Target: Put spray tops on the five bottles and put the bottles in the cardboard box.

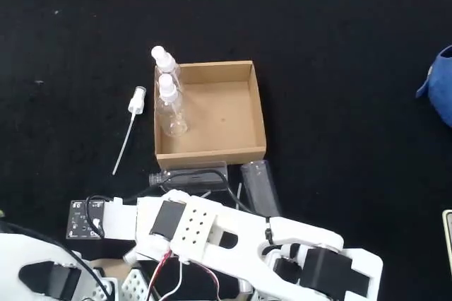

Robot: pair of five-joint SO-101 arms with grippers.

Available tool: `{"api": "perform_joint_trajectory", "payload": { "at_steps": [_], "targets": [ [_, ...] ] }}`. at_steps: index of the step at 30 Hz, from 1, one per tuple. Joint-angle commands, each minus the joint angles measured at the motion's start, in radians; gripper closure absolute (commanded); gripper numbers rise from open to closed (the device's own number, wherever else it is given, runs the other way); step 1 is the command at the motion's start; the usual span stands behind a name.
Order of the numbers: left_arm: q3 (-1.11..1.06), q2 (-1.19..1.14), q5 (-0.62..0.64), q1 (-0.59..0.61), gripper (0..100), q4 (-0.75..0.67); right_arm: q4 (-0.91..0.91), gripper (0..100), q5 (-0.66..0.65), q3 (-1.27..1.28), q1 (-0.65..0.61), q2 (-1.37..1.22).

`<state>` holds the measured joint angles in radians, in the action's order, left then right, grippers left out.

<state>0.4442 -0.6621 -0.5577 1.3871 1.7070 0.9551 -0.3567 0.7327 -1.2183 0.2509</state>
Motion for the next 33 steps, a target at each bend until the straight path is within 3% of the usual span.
{"api": "perform_joint_trajectory", "payload": {
  "at_steps": [1,5,9,16,22,33],
  "targets": [
    [0.038,0.017,0.009,-0.03,79,0.005,0.003,78.3,-0.009,-0.053,0.017,0.013],
    [-0.022,0.026,0.005,-0.042,97,-0.009,0.003,78.3,-0.009,-0.053,0.017,0.013],
    [-0.012,0.031,0.003,-0.041,97,-0.031,0.003,78.3,-0.009,-0.053,0.017,0.013],
    [0.24,0.02,0.0,0.012,97,-0.006,0.009,78.4,0.002,-0.061,0.014,0.013],
    [0.414,0.017,0.009,0.117,97,-0.008,0.009,78.6,0.015,-0.022,-0.061,0.061],
    [0.409,0.017,0.009,0.113,97,0.032,0.003,76.6,-0.023,0.028,-0.046,0.065]
  ]
}}
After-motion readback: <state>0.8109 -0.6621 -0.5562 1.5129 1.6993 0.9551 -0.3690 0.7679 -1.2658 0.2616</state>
